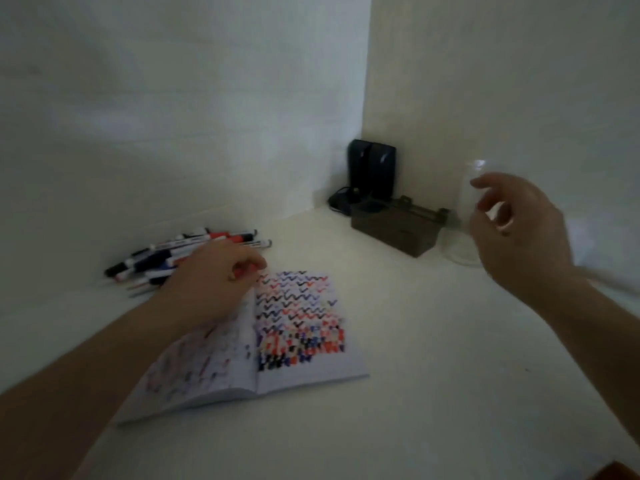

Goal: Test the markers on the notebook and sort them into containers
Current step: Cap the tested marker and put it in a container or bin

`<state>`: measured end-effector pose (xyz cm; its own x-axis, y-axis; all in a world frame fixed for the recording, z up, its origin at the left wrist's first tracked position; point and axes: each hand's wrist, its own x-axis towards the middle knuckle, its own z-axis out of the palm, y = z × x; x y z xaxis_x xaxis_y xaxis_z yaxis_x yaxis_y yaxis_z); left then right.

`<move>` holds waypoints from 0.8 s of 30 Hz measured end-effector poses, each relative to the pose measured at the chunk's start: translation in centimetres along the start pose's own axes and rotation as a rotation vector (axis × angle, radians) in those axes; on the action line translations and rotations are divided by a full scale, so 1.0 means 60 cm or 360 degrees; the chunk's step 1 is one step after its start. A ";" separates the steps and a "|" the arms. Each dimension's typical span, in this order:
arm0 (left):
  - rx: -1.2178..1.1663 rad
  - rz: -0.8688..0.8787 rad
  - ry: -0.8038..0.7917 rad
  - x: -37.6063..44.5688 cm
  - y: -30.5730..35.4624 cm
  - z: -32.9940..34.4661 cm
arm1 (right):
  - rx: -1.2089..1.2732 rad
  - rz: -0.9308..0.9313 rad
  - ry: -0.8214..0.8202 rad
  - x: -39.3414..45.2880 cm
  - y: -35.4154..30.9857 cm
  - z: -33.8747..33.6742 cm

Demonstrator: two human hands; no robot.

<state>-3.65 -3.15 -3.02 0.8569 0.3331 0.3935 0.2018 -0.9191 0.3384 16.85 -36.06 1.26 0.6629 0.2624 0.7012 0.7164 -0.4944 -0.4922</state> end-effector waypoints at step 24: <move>0.0498 0.0015 0.0183 -0.048 -0.061 -0.015 | 0.0381 -0.0592 -0.0830 -0.120 -0.178 0.249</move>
<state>-7.29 -0.56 -4.63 0.8038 0.3296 0.4952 0.3455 -0.9363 0.0626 7.69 -20.29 -6.23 0.3386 0.7739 0.5352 0.9054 -0.1130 -0.4093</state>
